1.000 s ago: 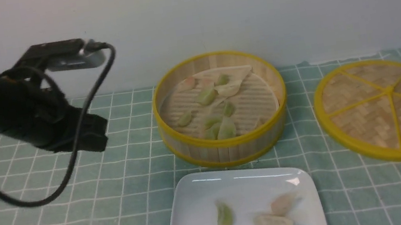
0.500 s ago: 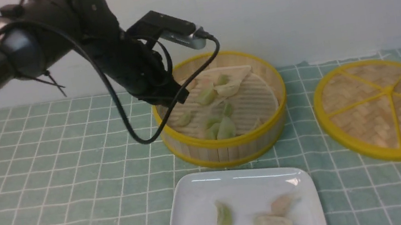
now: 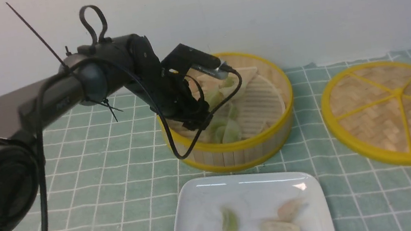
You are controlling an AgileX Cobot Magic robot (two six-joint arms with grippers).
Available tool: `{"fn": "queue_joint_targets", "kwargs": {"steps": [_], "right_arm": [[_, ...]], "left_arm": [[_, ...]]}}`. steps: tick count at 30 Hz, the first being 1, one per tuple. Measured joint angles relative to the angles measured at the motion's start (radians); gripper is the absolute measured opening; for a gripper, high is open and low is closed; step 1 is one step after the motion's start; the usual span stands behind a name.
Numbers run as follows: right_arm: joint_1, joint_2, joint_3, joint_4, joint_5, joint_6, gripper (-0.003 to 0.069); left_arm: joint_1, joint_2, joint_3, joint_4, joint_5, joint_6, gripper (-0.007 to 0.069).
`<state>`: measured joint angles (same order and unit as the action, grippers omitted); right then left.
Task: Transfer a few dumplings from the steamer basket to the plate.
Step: Use the left arm to grab a dumpling from the steamer, then use the left arm to put the dumpling into the plate
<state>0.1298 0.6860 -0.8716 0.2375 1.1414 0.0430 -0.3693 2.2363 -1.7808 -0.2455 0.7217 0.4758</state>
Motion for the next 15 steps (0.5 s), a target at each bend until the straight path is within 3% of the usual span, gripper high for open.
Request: {"fn": "queue_joint_targets", "kwargs": {"steps": [1, 7, 15], "right_arm": [[0.000, 0.000, 0.000, 0.000, 0.000, 0.000, -0.0013], [0.000, 0.000, 0.000, 0.000, 0.030, -0.001, -0.0013], [0.000, 0.000, 0.000, 0.000, 0.038, -0.003, -0.0013]], "left_arm": [[-0.001, 0.003, 0.000, 0.000, 0.000, -0.003, 0.0442], [-0.016, 0.012, -0.037, 0.084, 0.064, -0.131, 0.0141], [-0.023, -0.155, -0.169, 0.128, 0.340, -0.236, 0.0144]]}}
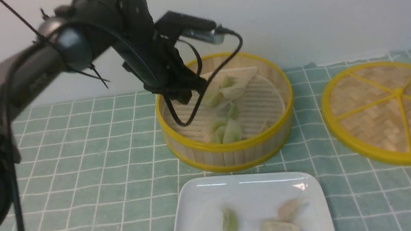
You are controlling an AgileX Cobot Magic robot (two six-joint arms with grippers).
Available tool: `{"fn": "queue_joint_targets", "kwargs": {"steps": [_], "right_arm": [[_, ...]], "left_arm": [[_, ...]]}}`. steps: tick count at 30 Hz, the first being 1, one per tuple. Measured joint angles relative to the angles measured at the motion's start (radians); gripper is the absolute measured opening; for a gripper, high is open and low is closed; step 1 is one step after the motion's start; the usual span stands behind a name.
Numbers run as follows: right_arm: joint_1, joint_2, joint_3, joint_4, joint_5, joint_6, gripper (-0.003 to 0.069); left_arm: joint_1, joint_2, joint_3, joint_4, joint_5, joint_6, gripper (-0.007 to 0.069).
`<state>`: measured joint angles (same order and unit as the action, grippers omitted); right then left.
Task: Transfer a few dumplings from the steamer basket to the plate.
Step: Use the left arm to put the dumpling into the plate
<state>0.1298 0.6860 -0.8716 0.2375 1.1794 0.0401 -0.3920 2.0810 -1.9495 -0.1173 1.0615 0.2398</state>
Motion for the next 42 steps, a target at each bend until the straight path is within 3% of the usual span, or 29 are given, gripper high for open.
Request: {"fn": "queue_joint_targets", "kwargs": {"steps": [4, 8, 14, 19, 24, 31, 34, 35, 37, 38, 39, 42], "right_arm": [[0.000, 0.000, 0.000, 0.000, 0.001, 0.000, -0.0013], [0.000, 0.000, 0.000, 0.000, 0.001, 0.000, -0.0013], [0.000, 0.000, 0.000, 0.000, 0.001, -0.016, -0.0013], [0.000, 0.002, 0.000, 0.000, 0.001, -0.022, -0.0013], [0.000, 0.051, -0.013, 0.003, 0.020, -0.053, -0.0013], [0.000, 0.220, -0.154, 0.041, 0.070, -0.159, -0.0013], [0.001, 0.280, -0.208, 0.062, 0.077, -0.203, -0.0013], [0.009, 0.326, -0.245, 0.067, 0.079, -0.230, -0.0013], [0.034, 0.406, -0.300, 0.069, 0.079, -0.249, -0.0013], [0.056, 0.461, -0.333, 0.066, 0.079, -0.255, -0.0013], [0.065, 0.470, -0.339, 0.066, 0.079, -0.255, -0.0013], [0.139, 0.611, -0.433, 0.040, 0.079, -0.260, -0.0010]], "left_arm": [[0.000, -0.140, -0.009, -0.034, 0.149, 0.000, 0.0144], [-0.002, -0.231, 0.050, -0.082, 0.164, 0.000, 0.0144], [-0.070, -0.349, 0.418, -0.114, 0.165, -0.025, 0.0144], [-0.195, -0.340, 0.730, -0.117, -0.053, -0.081, 0.0144], [-0.236, -0.300, 0.793, -0.108, -0.171, -0.095, 0.0157], [-0.237, -0.240, 0.795, -0.109, -0.198, -0.146, 0.0488], [-0.237, -0.250, 0.792, -0.091, -0.191, -0.164, 0.0519], [-0.237, -0.271, 0.792, -0.062, -0.184, -0.182, 0.0485], [-0.237, -0.329, 0.792, 0.002, -0.177, -0.222, 0.0365], [-0.235, -0.377, 0.792, 0.041, -0.172, -0.246, 0.0261], [-0.235, -0.395, 0.792, 0.048, -0.172, -0.255, 0.0243], [-0.210, -0.540, 0.792, 0.124, -0.135, -0.329, 0.0047]]}}
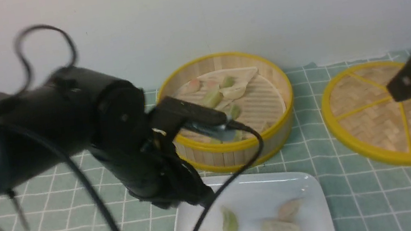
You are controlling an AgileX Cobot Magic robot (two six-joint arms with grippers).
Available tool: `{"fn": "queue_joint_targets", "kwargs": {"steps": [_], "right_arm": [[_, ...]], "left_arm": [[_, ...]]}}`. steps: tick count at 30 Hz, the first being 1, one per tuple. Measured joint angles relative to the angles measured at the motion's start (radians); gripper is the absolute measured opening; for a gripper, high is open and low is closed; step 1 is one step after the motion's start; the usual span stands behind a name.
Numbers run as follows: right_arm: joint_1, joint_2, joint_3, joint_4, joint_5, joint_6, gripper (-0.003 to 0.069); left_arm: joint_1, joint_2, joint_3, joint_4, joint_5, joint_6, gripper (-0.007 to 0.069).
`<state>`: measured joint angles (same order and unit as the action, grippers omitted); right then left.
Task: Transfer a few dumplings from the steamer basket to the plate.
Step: Use the left arm to put the dumpling into the plate, then use the right arm to grab a dumpling from inside the steamer
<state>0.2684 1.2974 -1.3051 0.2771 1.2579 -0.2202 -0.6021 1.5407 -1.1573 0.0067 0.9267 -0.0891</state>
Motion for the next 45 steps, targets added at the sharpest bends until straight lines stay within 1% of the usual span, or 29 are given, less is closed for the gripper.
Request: {"fn": "queue_joint_targets", "kwargs": {"steps": [2, 5, 6, 8, 11, 12, 17, 18, 19, 20, 21, 23, 25, 29, 32, 33, 35, 36, 37, 38, 39, 40, 45], "right_arm": [[0.047, 0.113, -0.086, -0.025, -0.010, 0.007, -0.0009], [0.081, 0.243, -0.188, -0.035, -0.038, 0.020, 0.0003], [0.082, 0.252, -0.195, -0.035, -0.039, 0.020, 0.0005], [0.101, 0.366, -0.289, -0.036, -0.060, 0.023, 0.0039], [0.112, 0.449, -0.359, -0.037, -0.066, 0.023, 0.0083], [0.123, 0.532, -0.427, -0.037, -0.068, 0.023, 0.0144], [0.158, 0.725, -0.577, -0.037, -0.071, 0.023, 0.0319], [0.162, 0.749, -0.596, -0.037, -0.072, 0.024, 0.0341], [0.171, 0.805, -0.637, -0.033, -0.072, 0.027, 0.0387], [0.175, 0.841, -0.665, -0.030, -0.072, 0.033, 0.0416], [0.176, 0.848, -0.670, -0.028, -0.072, 0.036, 0.0422], [0.182, 0.930, -0.728, -0.025, -0.072, 0.065, 0.0474], [0.183, 0.976, -0.756, -0.025, -0.072, 0.085, 0.0491], [0.183, 1.048, -0.777, -0.012, -0.074, 0.105, 0.0500], [0.183, 1.078, -0.782, 0.054, -0.069, 0.110, 0.0501], [0.183, 1.080, -0.783, 0.054, -0.068, 0.110, 0.0501], [0.183, 1.083, -0.787, 0.081, -0.067, 0.121, 0.0454], [0.183, 1.083, -0.787, 0.081, -0.066, 0.123, 0.0447], [0.183, 1.083, -0.793, 0.077, -0.054, 0.139, 0.0358], [0.183, 1.083, -0.799, 0.068, -0.043, 0.153, 0.0286], [0.183, 1.083, -0.800, 0.067, -0.041, 0.155, 0.0273], [0.183, 1.083, -0.821, 0.046, -0.029, 0.164, 0.0236], [0.183, 1.055, -0.890, -0.037, -0.022, 0.195, 0.0239]], "left_arm": [[0.029, -0.108, 0.014, 0.022, 0.032, -0.035, 0.0005], [0.054, -0.234, 0.065, 0.032, 0.050, -0.066, -0.0006], [0.054, -0.241, 0.065, 0.032, 0.051, -0.066, -0.0006], [0.056, -0.340, 0.135, 0.032, 0.057, -0.092, -0.0006], [0.056, -0.396, 0.187, 0.028, 0.056, -0.107, -0.0006], [0.056, -0.437, 0.230, 0.027, 0.054, -0.122, -0.0006], [0.056, -0.510, 0.305, 0.027, 0.052, -0.145, -0.0006], [0.056, -0.517, 0.313, 0.027, 0.052, -0.147, -0.0006], [0.056, -0.532, 0.323, 0.027, 0.054, -0.149, -0.0006], [0.056, -0.537, 0.325, 0.027, 0.060, -0.150, -0.0006], [0.056, -0.539, 0.325, 0.027, 0.061, -0.150, -0.0006], [0.056, -0.547, 0.327, 0.032, 0.073, -0.150, -0.0006], [0.056, -0.549, 0.327, 0.039, 0.088, -0.150, -0.0006], [0.056, -0.551, 0.327, 0.044, 0.117, -0.150, -0.0006], [0.056, -0.552, 0.327, 0.044, 0.118, -0.150, -0.0006], [0.056, -0.552, 0.327, 0.044, 0.118, -0.150, -0.0006], [0.056, -0.552, 0.327, 0.044, 0.118, -0.150, -0.0006], [0.056, -0.552, 0.327, 0.044, 0.118, -0.150, -0.0006], [0.056, -0.552, 0.327, 0.044, 0.118, -0.150, -0.0006], [0.056, -0.552, 0.327, 0.044, 0.118, -0.150, -0.0006], [0.056, -0.552, 0.327, 0.044, 0.118, -0.150, -0.0006], [0.056, -0.552, 0.327, 0.045, 0.118, -0.150, -0.0006], [0.056, -0.552, 0.327, 0.045, 0.118, -0.150, -0.0006]]}}
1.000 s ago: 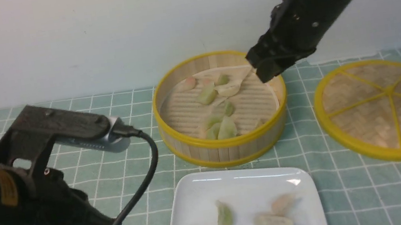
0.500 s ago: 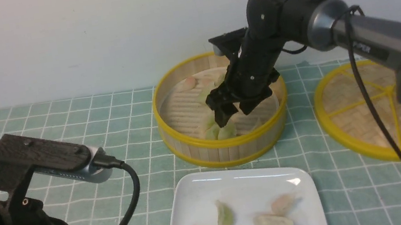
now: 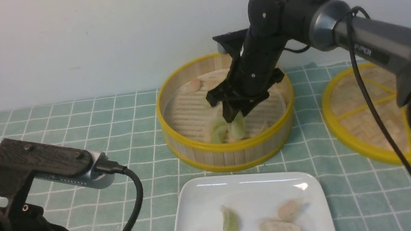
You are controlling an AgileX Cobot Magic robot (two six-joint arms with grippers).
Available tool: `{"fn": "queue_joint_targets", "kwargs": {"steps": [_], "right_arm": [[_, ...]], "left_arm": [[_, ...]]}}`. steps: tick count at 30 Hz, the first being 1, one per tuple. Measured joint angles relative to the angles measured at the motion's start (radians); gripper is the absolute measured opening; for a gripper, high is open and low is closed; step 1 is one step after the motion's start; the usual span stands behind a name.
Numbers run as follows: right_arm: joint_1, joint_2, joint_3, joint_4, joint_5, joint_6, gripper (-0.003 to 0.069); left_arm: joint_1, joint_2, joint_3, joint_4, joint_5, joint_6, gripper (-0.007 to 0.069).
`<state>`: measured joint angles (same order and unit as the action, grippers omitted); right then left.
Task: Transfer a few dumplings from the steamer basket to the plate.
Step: Use the right arm to grab a dumpling from inside the steamer, then use the right arm to put the dumpling into the plate
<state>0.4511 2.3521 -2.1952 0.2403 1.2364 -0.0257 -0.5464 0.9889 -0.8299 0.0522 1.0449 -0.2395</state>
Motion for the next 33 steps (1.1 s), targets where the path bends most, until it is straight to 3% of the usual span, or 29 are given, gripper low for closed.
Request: {"fn": "queue_joint_targets", "kwargs": {"steps": [7, 11, 15, 20, 25, 29, 31, 33], "right_arm": [[0.000, -0.191, 0.060, -0.003, 0.001, 0.015, 0.0238], [0.018, -0.384, 0.274, -0.001, 0.001, 0.011, 0.0237], [0.099, -0.533, 0.543, 0.000, 0.003, -0.001, 0.0236], [0.187, -0.516, 0.748, 0.012, -0.143, -0.012, 0.0235], [0.190, -0.438, 0.764, 0.029, -0.246, -0.013, 0.0236], [0.189, -0.403, 0.750, 0.030, -0.246, -0.012, 0.0311], [0.189, -0.403, 0.711, 0.026, -0.194, -0.005, 0.0394], [0.189, -0.420, 0.673, 0.001, -0.142, 0.026, 0.0417]], "left_arm": [[0.000, 0.000, 0.000, 0.008, 0.000, 0.000, -0.0006], [0.000, 0.000, 0.000, 0.023, -0.002, 0.001, -0.0006], [0.000, 0.000, 0.000, 0.026, -0.027, 0.002, -0.0006], [0.000, 0.000, 0.000, 0.027, -0.055, 0.003, -0.0006], [0.000, 0.000, 0.000, 0.027, -0.047, 0.004, -0.0006], [0.000, 0.000, 0.000, 0.027, -0.041, 0.004, -0.0006], [0.000, 0.000, 0.000, 0.027, -0.040, 0.004, -0.0006], [0.000, 0.000, 0.000, 0.027, -0.040, 0.004, -0.0006]]}}
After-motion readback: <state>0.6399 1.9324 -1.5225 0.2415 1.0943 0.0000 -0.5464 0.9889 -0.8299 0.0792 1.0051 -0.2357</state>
